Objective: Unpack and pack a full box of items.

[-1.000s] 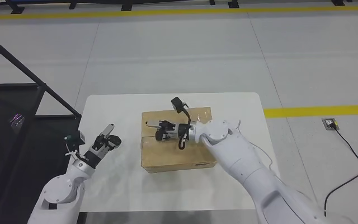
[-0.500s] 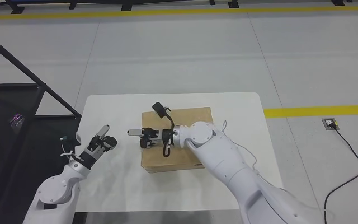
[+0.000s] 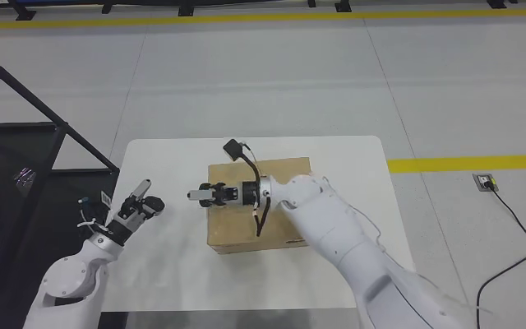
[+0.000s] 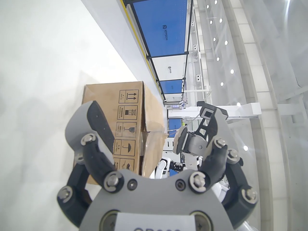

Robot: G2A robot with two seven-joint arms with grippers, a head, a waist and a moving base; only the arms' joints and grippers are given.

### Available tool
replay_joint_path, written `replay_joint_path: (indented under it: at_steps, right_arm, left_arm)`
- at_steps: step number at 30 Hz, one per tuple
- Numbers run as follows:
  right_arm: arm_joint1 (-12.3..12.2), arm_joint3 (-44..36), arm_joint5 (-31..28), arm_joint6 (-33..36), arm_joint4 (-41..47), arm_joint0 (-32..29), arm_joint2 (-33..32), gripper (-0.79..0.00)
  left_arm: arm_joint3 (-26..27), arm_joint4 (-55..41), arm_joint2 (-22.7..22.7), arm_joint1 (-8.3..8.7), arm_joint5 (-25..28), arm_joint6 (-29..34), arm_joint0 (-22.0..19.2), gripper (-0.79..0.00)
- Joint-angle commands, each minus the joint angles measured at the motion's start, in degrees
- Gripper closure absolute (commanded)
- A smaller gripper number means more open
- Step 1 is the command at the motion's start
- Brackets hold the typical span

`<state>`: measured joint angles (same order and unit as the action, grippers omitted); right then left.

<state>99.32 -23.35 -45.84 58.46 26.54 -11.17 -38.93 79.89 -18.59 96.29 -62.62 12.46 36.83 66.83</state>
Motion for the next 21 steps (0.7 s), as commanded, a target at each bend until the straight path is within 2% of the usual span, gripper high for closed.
replay_joint_path:
  at_steps: [1, 5, 8, 10, 15, 18, 21]
  right_arm:
    - [-1.4, -2.9, -1.9, -1.9, -1.9, -1.0, -0.7, -0.785]
    - [-4.4, -8.1, -4.2, -4.4, -5.8, -3.3, -3.1, -0.785]
    - [-6.7, -12.6, -2.3, -8.1, -10.5, -5.4, -5.6, -0.785]
    - [-8.2, -16.9, 2.2, -12.3, -15.4, -7.5, -7.3, -0.785]
    - [-12.2, -32.3, 19.4, -17.4, -25.2, -15.4, -13.1, -0.785]
    - [-14.5, -41.0, 27.6, -16.1, -27.6, -21.4, -17.8, -0.785]
    - [-16.3, -48.0, 32.9, -13.5, -28.7, -26.8, -22.1, -0.785]
  left_arm:
    - [0.1, -0.5, 0.6, 0.14, -0.1, 0.5, -0.1, -0.785]
    - [0.3, -1.0, 1.5, 0.4, -0.4, 1.4, -0.5, -0.785]
    - [0.3, -1.2, 1.9, 0.6, -0.6, 2.3, -1.0, -0.785]
    - [0.1, -1.0, 2.1, 0.74, -0.7, 2.7, -1.5, -0.785]
    - [-0.5, -1.3, 2.5, 1.03, -0.8, 4.0, -2.4, -0.785]
    - [-0.9, -1.5, 2.6, 1.18, -0.5, 4.7, -2.7, -0.785]
    - [-1.4, -1.6, 2.8, 1.32, -0.4, 5.2, -3.0, -0.785]
